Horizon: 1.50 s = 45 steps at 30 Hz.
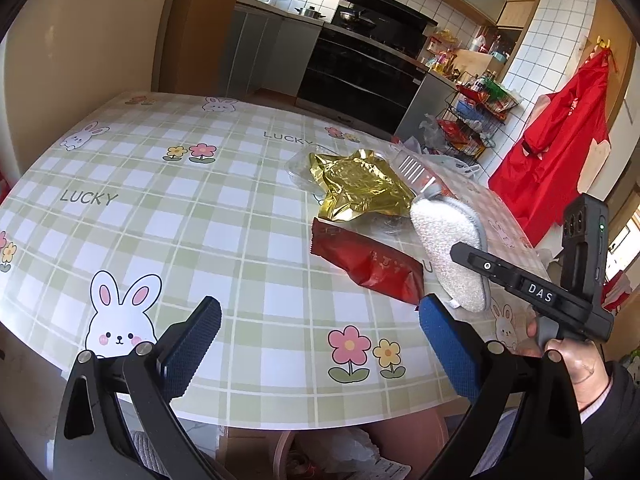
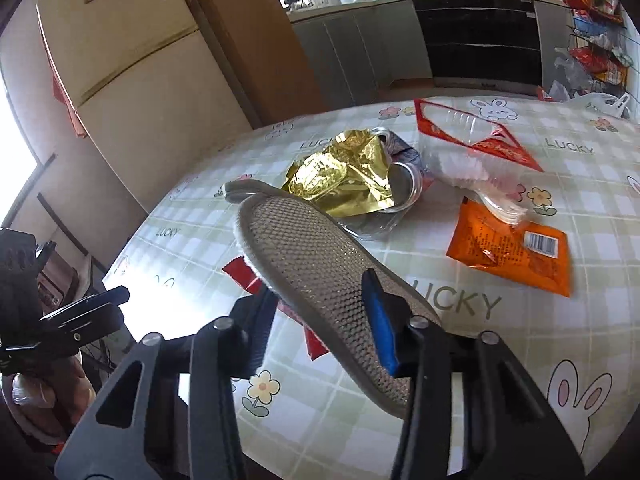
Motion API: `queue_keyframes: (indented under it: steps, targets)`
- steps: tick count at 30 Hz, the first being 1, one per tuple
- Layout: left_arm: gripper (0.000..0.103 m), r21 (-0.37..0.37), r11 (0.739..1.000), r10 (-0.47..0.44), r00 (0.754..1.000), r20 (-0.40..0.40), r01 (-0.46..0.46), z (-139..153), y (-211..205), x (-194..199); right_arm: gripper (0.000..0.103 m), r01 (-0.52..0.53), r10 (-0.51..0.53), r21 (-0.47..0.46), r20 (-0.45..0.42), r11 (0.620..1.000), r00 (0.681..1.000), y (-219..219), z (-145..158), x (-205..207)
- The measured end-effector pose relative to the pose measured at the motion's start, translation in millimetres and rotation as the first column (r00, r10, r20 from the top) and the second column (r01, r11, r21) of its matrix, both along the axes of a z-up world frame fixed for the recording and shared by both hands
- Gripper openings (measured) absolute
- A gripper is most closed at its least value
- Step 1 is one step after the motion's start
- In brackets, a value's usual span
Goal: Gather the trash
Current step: 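Grasp the red snack packet with the left gripper while the right holds the insole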
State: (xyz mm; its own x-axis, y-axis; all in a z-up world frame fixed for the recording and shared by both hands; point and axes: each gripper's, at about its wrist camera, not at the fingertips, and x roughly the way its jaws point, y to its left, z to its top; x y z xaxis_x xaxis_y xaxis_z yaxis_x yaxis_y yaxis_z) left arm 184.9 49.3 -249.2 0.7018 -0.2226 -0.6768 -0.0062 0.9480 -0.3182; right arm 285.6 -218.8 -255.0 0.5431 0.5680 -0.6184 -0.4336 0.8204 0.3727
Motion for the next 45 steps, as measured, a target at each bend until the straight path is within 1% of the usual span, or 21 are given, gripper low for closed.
queue_keyframes:
  steps: [3, 6, 7, 9, 10, 12, 14, 16, 17, 20, 23, 26, 29, 31, 32, 35, 39, 41, 42, 43, 45]
  targets:
    - [0.097, -0.017, 1.0, -0.017, 1.0, -0.008, 0.017, -1.1, -3.0, 4.7, 0.032, 0.074, -0.074, 0.024, 0.033, 0.997, 0.997, -18.4, 9.0, -10.5]
    - [0.095, -0.05, 0.998, -0.027, 0.999, -0.021, 0.026, -4.8, -5.5, 11.9, 0.028, 0.145, -0.148, 0.053, 0.048, 0.988, 0.988, -40.0, 14.2, -21.3]
    - [0.088, -0.062, 0.998, -0.028, 0.999, -0.024, 0.026, -6.6, -6.3, 15.3, 0.027, 0.165, -0.168, 0.058, 0.049, 0.985, 0.985, -46.8, 15.3, -24.2]
    - [0.079, -0.085, 0.996, -0.034, 0.998, -0.045, 0.03, -12.1, -8.8, 24.8, 0.025, 0.193, -0.197, 0.066, 0.052, 0.979, 0.979, -58.5, 16.4, -30.2]
    - [0.076, -0.103, 0.994, -0.033, 0.998, -0.055, 0.028, -15.3, -9.5, 29.9, 0.024, 0.204, -0.208, 0.069, 0.052, 0.976, 0.977, -64.1, 16.5, -33.0]
    - [0.074, -0.149, 0.989, -0.023, 0.997, -0.078, 0.011, -22.7, -9.7, 40.2, 0.023, 0.225, -0.229, 0.074, 0.049, 0.972, 0.972, -74.0, 15.6, -37.8]
    - [0.073, -0.227, 0.974, -0.01, 0.993, -0.119, -0.017, -32.4, -8.9, 51.1, 0.023, 0.246, -0.25, 0.086, 0.042, 0.965, 0.967, -84.5, 14.1, -42.0]
    - [0.072, -0.348, 0.937, -0.021, 0.988, -0.15, -0.033, -43.8, -10.2, 59.6, 0.022, 0.264, -0.268, 0.096, 0.033, 0.96, 0.963, -91.9, 11.9, -45.1]
    - [0.072, -0.381, 0.923, -0.022, 0.986, -0.167, -0.044, -49.0, -12.4, 63.4, 0.022, 0.267, -0.271, 0.098, 0.03, 0.959, 0.962, -93.6, 10.4, -46.7]
    - [0.072, -0.406, 0.91, 0.002, 0.98, -0.197, -0.084, -57.2, -19.7, 73.4, 0.022, 0.27, -0.274, 0.095, 0.029, 0.958, 0.961, -97.1, 8.8, -48.9]
    - [0.072, -0.4, 0.908, 0.042, 0.976, -0.215, -0.128, -61.9, -22.3, 85.4, 0.021, 0.276, -0.279, 0.08, 0.035, 0.958, 0.96, -96.1, 8.6, -50.3]
    - [0.072, -0.361, 0.918, 0.082, 0.969, -0.234, -0.165, -63.8, -25.3, 97.9, 0.021, 0.273, -0.276, 0.077, 0.036, 0.959, 0.96, -95.8, 9.6, -51.9]
    - [0.076, -0.309, 0.931, 0.115, 0.962, -0.247, -0.191, -63.8, -32.5, 105.8, 0.021, 0.27, -0.273, 0.069, 0.046, 0.96, 0.961, -94.6, 9.7, -54.8]
    - [0.08, -0.304, 0.927, 0.137, 0.953, -0.272, -0.22, -66.8, -39.8, 108.6, 0.021, 0.272, -0.276, 0.075, 0.046, 0.959, 0.96, -94.8, 9.0, -56.0]
    - [0.08, -0.291, 0.928, 0.155, 0.952, -0.263, -0.232, -66.8, -41.7, 108.8, 0.021, 0.274, -0.278, 0.076, 0.046, 0.959, 0.959, -95.1, 8.7, -56.3]
    - [0.081, -0.22, 0.945, 0.183, 0.949, -0.256, -0.241, -66.4, -55.9, 114.6, 0.021, 0.271, -0.275, 0.076, 0.046, 0.959, 0.96, -94.9, 9.5, -57.2]
    - [0.081, -0.162, 0.946, 0.237, 0.939, -0.249, -0.281, -65.5, -63.8, 119.0, 0.021, 0.27, -0.273, 0.071, 0.046, 0.96, 0.961, -95.4, 9.8, -59.8]
    - [0.081, -0.131, 0.95, 0.246, 0.937, -0.25, -0.284, -65.4, -68.1, 121.0, 0.021, 0.271, -0.275, 0.073, 0.045, 0.96, 0.96, -96.1, 8.9, -60.5]
    - [0.075, -0.124, 0.951, 0.245, 0.937, -0.249, -0.282, -65.8, -69.5, 121.0, 0.021, 0.272, -0.276, 0.076, 0.044, 0.959, 0.96, -96.3, 8.6, -61.6]
    - [0.066, -0.117, 0.951, 0.252, 0.936, -0.247, -0.287, -66.1, -70.6, 119.9, 0.021, 0.274, -0.277, 0.079, 0.043, 0.959, 0.96, -96.7, 7.7, -61.3]
    - [0.055, -0.084, 0.951, 0.271, 0.933, -0.238, -0.298, -66.7, -71.7, 115.6, 0.021, 0.275, -0.279, 0.085, 0.043, 0.958, 0.959, -96.8, 7.1, -63.1]
